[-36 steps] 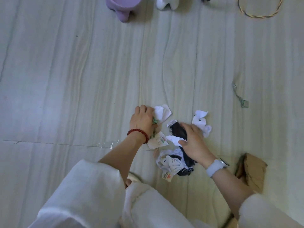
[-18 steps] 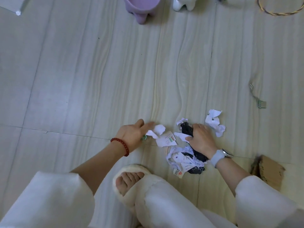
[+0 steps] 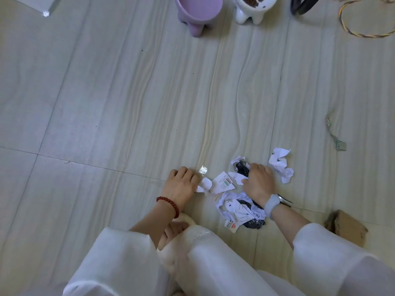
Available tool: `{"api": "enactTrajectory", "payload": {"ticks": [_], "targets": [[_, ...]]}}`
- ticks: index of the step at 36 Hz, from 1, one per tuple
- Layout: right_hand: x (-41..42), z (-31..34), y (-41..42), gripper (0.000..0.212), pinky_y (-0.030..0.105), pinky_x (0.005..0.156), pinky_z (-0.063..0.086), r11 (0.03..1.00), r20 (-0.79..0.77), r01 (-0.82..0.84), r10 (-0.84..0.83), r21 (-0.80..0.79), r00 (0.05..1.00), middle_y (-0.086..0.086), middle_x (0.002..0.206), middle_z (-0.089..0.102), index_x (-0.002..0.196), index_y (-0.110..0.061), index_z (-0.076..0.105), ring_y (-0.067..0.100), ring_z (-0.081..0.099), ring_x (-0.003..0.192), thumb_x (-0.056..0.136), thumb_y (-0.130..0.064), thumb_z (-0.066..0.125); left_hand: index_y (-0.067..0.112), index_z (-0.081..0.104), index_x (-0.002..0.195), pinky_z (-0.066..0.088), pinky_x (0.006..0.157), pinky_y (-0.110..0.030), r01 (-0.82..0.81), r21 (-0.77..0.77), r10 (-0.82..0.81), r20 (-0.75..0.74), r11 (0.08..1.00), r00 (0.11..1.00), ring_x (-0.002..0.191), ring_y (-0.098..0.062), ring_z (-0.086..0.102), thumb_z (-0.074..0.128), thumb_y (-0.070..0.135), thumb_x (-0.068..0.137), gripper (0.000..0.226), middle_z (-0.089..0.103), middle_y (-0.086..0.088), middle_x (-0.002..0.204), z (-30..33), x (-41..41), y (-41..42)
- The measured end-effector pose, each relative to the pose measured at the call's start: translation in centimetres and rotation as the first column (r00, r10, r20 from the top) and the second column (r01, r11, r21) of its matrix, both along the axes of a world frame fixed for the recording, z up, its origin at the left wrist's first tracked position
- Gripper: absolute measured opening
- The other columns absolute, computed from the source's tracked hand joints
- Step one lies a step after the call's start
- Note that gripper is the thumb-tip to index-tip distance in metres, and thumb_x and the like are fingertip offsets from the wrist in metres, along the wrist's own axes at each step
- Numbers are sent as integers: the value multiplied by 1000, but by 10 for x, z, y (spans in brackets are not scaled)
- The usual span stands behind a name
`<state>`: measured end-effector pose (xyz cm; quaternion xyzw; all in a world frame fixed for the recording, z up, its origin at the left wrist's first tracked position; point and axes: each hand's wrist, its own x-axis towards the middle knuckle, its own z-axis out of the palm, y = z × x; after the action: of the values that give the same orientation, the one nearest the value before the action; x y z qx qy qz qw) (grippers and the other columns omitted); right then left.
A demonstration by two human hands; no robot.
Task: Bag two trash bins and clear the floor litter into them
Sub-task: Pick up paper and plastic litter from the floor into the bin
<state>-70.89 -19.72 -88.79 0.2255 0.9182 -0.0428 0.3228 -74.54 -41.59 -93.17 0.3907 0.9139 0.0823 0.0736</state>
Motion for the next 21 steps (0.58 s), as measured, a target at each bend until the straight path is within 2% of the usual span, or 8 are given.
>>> {"api": "enactTrajectory", "payload": {"ticks": [6,8,10,12,14,17,19,21], "targets": [[-1,9,-4,34,28,96,28,1000,23,-1,1,-13,1000,15,124,49,117,-2,43,29,42,118,91,-23,51,13,46,67,42,48,-25,82,128,-73,-75,988,994,51,-22,51,38,1,68,14,50,-2,53,-6,-1,-9],[-5,14,-7,31,30,95,30,998,35,7,-5,-67,999,17,125,49,116,0,44,31,41,120,93,-21,49,12,43,69,34,42,-22,68,133,-60,-60,989,996,45,-21,47,52,1,64,15,49,-2,51,0,-8,-10],[-11,25,-12,30,34,93,34,994,8,20,-19,-111,1000,18,124,49,114,0,45,33,42,119,93,-20,48,11,44,73,23,36,-16,-13,104,12,12,995,1000,37,-18,39,71,-5,44,43,47,-4,52,14,-18,-10],[-19,46,-21,30,35,89,37,991,-61,13,-22,-134,998,17,122,50,114,-1,46,33,43,117,93,-22,48,12,38,77,19,34,-14,-140,113,133,74,984,988,34,-15,25,76,-11,35,61,47,-6,58,36,-30,-13],[-28,76,-34,29,35,86,36,988,-141,-21,-1,-155,990,14,120,50,113,-2,46,30,43,116,93,-24,47,11,38,77,21,33,-15,-256,187,234,130,948,963,36,-15,18,76,-15,41,59,48,-9,62,65,-41,-17],[-42,130,-57,28,34,81,35,975,-252,-73,17,-212,968,13,116,49,108,-1,45,28,42,112,94,-25,47,4,47,76,27,35,-20,-510,251,435,300,823,849,35,-18,25,67,-17,57,35,53,-17,75,131,-49,-27],[-52,169,-76,30,33,78,35,962,-307,-108,28,-249,951,14,115,50,109,0,45,29,44,110,94,-26,47,-1,53,79,34,41,-30,-694,208,578,420,689,700,42,-27,40,57,-13,72,15,54,-20,92,181,-46,-42],[-61,211,-98,33,31,75,34,946,-343,-139,33,-291,939,13,115,50,110,0,45,28,46,109,94,-29,46,-3,55,86,41,49,-39,-806,171,673,469,567,573,56,-38,52,51,-7,79,10,53,-19,101,232,-38,-62]]}}
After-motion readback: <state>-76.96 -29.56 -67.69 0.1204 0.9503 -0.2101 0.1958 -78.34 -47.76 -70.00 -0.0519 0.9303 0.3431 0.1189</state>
